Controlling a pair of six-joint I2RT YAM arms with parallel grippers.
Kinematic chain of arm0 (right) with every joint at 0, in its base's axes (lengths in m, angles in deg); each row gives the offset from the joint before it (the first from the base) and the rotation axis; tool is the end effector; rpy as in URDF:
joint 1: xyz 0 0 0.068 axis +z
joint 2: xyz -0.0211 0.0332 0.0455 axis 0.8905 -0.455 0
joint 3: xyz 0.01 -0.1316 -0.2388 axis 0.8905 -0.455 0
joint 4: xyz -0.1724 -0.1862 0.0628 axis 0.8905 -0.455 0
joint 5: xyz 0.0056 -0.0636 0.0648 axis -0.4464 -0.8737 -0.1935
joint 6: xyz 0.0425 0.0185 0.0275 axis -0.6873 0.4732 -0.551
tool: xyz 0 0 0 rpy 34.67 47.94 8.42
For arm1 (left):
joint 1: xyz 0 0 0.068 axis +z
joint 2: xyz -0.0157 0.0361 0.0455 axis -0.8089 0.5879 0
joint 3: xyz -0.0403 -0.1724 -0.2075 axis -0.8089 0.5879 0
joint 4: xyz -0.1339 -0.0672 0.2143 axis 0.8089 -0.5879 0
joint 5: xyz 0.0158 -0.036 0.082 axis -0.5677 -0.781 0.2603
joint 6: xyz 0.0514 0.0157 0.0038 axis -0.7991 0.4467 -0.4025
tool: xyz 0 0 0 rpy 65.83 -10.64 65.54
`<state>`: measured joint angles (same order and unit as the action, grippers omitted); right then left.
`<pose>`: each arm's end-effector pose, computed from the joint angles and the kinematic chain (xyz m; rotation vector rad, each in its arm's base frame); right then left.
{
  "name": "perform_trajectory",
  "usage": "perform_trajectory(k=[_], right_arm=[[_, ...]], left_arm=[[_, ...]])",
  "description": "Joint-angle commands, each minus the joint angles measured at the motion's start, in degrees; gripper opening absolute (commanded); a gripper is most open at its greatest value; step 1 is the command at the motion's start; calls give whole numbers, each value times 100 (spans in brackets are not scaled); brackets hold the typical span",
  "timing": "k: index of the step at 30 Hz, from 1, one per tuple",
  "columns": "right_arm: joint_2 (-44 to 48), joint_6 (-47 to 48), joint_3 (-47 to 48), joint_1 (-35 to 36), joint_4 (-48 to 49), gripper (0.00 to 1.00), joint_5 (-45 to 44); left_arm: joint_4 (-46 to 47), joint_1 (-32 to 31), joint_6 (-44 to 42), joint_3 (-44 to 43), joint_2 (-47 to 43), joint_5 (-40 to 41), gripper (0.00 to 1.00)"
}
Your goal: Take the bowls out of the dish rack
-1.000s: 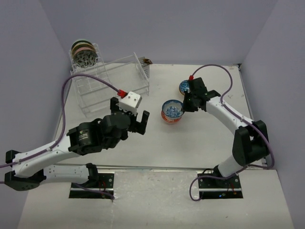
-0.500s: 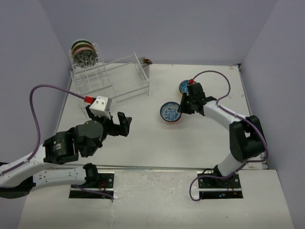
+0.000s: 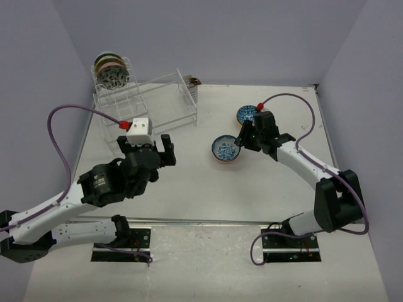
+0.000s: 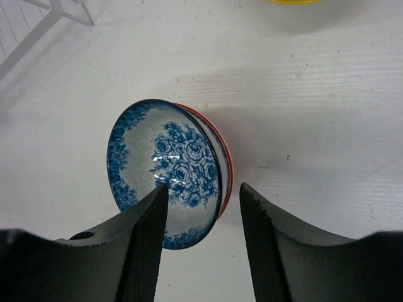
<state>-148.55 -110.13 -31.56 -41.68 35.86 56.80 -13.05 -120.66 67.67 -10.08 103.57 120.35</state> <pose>0.2940 0.1151 0.2379 0.2530 2.3637 0.4951 0.0897 -0.1344 0.3911 -0.0864 1.8817 -0.2426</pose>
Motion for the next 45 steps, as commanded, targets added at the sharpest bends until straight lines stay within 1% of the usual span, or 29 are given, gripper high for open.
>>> perform_trajectory(k=[1,2,3,4,5,7,8,9,10,11,12,13,14,16,17,19,20,21,23,24,25,26,29,31,34,39,40,42,45], right_arm=[[312,-56,-112,10,-110,51,-343],[391,-56,-156,1,-127,52,-369],[609,-65,-182,1,-162,52,-396],[751,-56,-217,1,-189,53,-405],[917,-56,-287,1,-224,54,-387],[1304,-39,-349,1,-338,57,-247],[1706,-39,-428,1,-365,58,-186],[1910,-4,-464,1,-417,59,-124],[2104,22,-551,1,-418,60,76],[2445,40,-587,-7,-418,60,183],[2588,119,-622,1,-418,60,358],[2702,172,-700,1,-409,60,455],[2886,216,-736,-7,-374,61,526],[3010,286,-806,1,-374,63,746],[3054,286,-824,1,-365,63,816],[3213,278,-920,-7,-260,63,1044],[3265,278,-956,1,-216,63,1063],[3327,304,-982,1,-137,63,1037],[3301,365,-1026,1,-119,63,810],[3275,435,-1026,-7,-119,63,756],[3257,462,-1052,-16,-110,63,738],[3248,471,-1070,-25,-101,63,755],[3274,480,-1132,-34,21,63,869],[3318,488,-1167,-42,57,63,896],[3362,550,-1246,-51,101,63,852],[3363,620,-1299,-60,118,63,1027],[3362,629,-1308,-60,127,63,1028],[3371,638,-1325,-69,127,63,1010],[3415,638,-1360,-60,145,64,992]], left_arm=[[717,951,-264,-547,115,60,100],[946,1685,-416,-635,186,-300,100],[1174,2067,-504,-880,413,-1026,100],[1229,2401,-514,-882,589,-1390,100],[1264,3023,-505,-1213,756,-2037,100],[1282,3597,-252,-1575,1266,-2647,100],[1308,4157,-120,-1855,1407,-2911,100],[1473,4458,55,-1962,1617,-3471,100],[1614,4896,362,-2015,1698,-3720,100],[1886,5084,495,-2112,1768,-4001,100],[1984,5207,836,-2165,1917,-3995,100],[2089,5313,952,-2218,1996,-3908,100],[2238,5323,1058,-2349,2076,-3551,100],[2319,5401,1654,-2350,2269,-3066,100],[2328,5419,1848,-2341,2305,-2611,100],[2643,5454,2340,-2140,2340,-2187,100],[2775,5498,2482,-2052,2331,-1985,100],[3133,5551,2613,-1973,2383,-1930,99],[3155,5726,2824,-1971,2524,-1816,99],[3023,5823,3139,-2050,2742,-1842,98],[2918,6015,3273,-2243,2875,-1903,98],[2873,6130,3326,-2331,2998,-2225,98],[2768,6508,3441,-2735,3621,-2710,96],[2855,6553,3397,-2868,3772,-2852,95],[2854,6606,3494,-2974,4001,-2826,95],[3434,6667,3424,-2965,4238,-2782,93],[3505,6667,3362,-3000,4299,-2808,91],[3374,6667,3362,-3193,4475,-2730,90],[3347,6852,3449,-3194,4590,-2730,86]])
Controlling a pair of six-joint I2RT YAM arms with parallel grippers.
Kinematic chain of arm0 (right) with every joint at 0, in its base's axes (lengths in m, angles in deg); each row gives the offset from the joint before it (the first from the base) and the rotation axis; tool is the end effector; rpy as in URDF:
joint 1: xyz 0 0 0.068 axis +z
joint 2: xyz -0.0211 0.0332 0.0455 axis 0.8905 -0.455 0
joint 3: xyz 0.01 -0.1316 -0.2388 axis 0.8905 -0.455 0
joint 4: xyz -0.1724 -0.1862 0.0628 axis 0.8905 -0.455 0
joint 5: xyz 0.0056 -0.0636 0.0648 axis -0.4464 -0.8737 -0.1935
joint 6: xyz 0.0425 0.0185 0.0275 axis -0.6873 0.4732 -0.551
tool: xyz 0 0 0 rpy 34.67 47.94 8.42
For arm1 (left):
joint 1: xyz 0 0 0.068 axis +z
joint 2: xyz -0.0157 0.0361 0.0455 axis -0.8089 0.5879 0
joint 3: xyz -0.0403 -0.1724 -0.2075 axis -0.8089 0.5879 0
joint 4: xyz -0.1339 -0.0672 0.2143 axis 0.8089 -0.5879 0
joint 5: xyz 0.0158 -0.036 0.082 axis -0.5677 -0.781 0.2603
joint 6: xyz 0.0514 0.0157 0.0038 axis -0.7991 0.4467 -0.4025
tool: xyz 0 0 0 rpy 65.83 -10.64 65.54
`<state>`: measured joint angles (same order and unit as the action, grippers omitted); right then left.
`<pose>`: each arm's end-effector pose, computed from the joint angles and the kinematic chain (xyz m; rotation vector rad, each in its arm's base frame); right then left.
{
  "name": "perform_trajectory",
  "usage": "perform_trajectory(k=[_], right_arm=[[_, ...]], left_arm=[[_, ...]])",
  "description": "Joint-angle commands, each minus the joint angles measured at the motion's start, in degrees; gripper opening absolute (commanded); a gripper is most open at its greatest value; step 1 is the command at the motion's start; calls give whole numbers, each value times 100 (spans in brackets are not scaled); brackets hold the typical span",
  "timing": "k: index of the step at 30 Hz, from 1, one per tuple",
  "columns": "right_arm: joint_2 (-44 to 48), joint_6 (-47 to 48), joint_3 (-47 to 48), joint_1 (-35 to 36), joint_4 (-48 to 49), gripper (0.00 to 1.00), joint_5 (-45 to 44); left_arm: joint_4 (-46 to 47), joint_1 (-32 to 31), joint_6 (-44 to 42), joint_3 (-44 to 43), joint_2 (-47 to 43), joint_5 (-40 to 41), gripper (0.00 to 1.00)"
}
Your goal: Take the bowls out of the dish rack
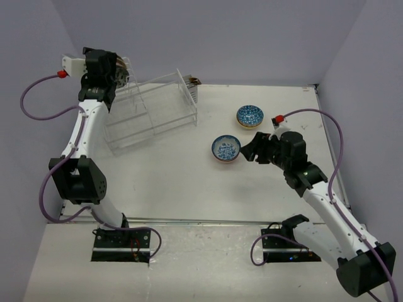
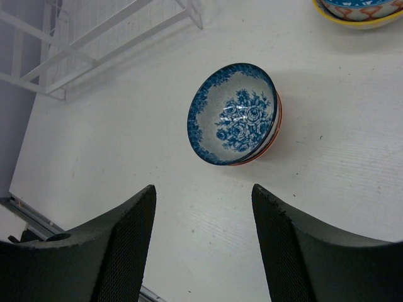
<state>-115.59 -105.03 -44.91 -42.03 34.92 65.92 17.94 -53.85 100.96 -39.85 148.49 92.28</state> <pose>0.1881 0.0786 0.2955 0.0249 2.0660 0.7235 0.3979 0.0171 0.4045 -1.3401 1.2615 -0.4627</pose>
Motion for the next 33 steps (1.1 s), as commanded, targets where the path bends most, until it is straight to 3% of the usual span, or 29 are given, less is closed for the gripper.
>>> perform_trajectory(k=[1,8,9,13,18,20,25,33], right_arm=[[128,146,-25,-25,239,64,90],[260,155,-86,-34,256,64,3],[277,155,-95,-34,256,64,2],[418,173,-130,-43,256,64,-42],[497,164,-192,-43,283,64,-95],[523,155,-209,-60,283,64,-112],[559,155,-209,-60,292,64,-104],[550,155,-236,-60,318,64,-51]], left_arm=[[274,179,147,-199,133,77,81],[608,241,24,-182,274,59,66],[643,249,7,-182,283,51,59],[670,241,24,-112,335,51,49],[652,249,244,-24,450,-98,47],[670,249,332,29,485,-151,37],[740,241,472,187,398,-213,0],[1099,249,481,381,169,-353,0]])
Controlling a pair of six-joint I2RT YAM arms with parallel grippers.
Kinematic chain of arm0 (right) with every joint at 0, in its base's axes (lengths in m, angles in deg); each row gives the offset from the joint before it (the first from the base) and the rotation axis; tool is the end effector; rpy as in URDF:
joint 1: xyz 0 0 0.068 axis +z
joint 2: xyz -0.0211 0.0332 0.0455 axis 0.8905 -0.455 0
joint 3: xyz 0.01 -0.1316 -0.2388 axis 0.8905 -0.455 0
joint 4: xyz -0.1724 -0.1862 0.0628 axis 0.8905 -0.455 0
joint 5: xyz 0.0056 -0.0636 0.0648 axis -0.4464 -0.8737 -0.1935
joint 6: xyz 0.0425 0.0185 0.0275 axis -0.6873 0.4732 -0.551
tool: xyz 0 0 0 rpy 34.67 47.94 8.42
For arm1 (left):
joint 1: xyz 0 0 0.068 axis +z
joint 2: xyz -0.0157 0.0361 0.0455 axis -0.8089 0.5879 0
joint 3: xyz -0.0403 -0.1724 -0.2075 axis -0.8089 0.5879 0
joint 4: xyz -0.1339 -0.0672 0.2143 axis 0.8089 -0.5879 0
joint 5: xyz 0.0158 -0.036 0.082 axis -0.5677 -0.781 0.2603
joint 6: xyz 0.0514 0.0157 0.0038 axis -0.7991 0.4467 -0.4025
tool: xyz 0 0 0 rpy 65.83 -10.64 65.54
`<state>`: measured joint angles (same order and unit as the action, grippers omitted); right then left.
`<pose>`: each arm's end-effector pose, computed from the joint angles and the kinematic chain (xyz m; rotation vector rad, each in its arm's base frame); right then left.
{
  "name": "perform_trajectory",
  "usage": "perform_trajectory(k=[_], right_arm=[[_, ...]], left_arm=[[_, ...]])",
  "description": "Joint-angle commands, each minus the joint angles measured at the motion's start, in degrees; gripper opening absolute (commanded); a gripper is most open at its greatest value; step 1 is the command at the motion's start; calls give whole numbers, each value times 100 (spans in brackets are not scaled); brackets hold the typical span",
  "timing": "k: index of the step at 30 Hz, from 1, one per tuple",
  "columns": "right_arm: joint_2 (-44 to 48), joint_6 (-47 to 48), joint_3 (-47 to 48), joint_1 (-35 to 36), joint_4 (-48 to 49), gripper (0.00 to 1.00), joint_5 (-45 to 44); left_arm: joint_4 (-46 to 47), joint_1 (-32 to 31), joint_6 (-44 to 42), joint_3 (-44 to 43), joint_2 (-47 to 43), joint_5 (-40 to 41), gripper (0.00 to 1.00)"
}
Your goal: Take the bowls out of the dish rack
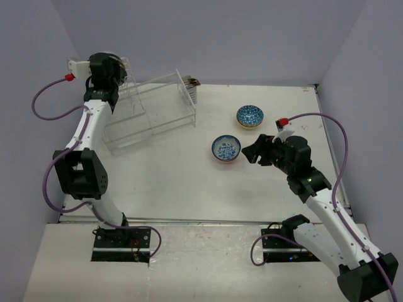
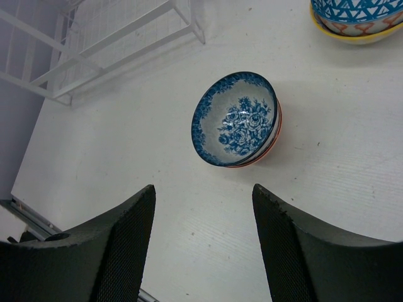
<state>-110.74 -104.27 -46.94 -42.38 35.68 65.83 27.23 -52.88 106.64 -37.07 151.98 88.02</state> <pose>0.1741 0.0720 0.2993 0.0101 1.9997 0.7251 0.4208 0.0219 0.3802 -1.3700 1.1957 -0.6158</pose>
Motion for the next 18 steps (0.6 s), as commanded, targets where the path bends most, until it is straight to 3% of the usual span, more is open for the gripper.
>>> perform_trajectory(k=[1,11,18], right_arm=[[65,79,-33,-25,250,64,-42],[3,105,-24,-25,250,64,90],[12,122,-15,-34,250,64,134]], left_arm=[[232,145,-96,95,-216,29,0],[1533,39,-447,367,-761,-191,0],[1613,39,-412,481,-989,-410,0]])
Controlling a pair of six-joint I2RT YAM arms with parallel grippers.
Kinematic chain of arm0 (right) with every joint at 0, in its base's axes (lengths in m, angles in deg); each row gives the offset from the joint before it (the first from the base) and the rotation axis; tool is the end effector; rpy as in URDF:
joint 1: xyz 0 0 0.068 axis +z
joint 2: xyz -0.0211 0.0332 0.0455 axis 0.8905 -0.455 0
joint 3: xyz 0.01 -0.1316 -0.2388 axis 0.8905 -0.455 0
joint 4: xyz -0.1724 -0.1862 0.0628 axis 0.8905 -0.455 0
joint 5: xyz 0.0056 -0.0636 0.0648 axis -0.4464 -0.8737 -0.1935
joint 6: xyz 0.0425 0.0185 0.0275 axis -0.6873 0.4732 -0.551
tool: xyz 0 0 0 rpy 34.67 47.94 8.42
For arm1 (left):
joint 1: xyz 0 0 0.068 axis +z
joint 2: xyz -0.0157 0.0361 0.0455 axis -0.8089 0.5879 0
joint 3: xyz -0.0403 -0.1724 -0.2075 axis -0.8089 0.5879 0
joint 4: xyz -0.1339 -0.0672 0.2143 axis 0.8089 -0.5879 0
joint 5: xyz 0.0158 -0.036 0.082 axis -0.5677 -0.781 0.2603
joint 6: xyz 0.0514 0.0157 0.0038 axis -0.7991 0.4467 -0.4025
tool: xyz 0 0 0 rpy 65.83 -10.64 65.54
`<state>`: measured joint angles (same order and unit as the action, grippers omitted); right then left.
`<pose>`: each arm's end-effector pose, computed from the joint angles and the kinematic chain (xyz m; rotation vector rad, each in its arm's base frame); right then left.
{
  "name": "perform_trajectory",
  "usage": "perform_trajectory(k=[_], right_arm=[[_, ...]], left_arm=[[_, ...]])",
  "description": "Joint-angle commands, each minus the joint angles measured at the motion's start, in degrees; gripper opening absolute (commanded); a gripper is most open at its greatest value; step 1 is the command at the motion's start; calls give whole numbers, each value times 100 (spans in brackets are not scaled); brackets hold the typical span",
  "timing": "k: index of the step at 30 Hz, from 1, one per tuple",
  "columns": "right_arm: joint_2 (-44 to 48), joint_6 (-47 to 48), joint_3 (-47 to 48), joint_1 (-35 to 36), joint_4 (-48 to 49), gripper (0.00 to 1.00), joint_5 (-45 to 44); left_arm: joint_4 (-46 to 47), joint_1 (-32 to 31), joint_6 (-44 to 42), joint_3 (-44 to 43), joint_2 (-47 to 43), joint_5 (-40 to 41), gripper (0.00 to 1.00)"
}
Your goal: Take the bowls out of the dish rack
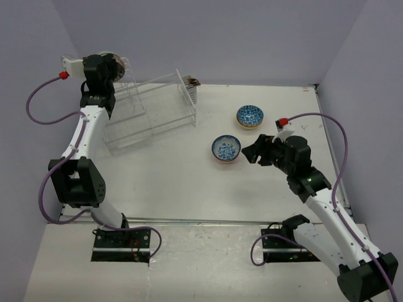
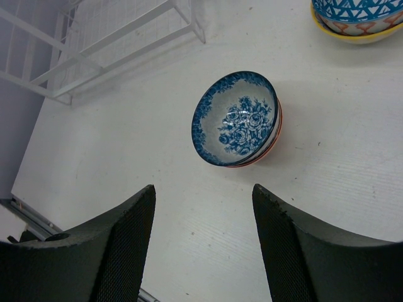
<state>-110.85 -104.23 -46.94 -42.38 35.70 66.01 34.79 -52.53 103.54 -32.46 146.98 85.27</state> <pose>0.1744 0.0722 0.2990 0.0074 2.0016 0.7272 0.4006 0.0224 0.3995 -1.2523 1.1443 -0.6910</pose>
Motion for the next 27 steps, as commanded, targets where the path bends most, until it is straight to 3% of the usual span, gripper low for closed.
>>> perform_trajectory(k=[1,17,20,23,27], right_arm=[[23,118,-15,-25,248,64,125],[14,127,-24,-34,248,64,178],[23,118,-24,-34,248,64,178],[102,92,-41,-34,248,64,204],[234,65,-7,-43,248,64,222]], left_arm=[[883,-5,-58,55,-524,-188,0],[1542,-294,-31,1127,-1560,-1189,0],[1639,-557,-443,1198,-1885,-1557,0],[1263,-1058,-1408,848,-2061,-2119,0],[611,-2218,-2983,722,-2255,-2586,0]])
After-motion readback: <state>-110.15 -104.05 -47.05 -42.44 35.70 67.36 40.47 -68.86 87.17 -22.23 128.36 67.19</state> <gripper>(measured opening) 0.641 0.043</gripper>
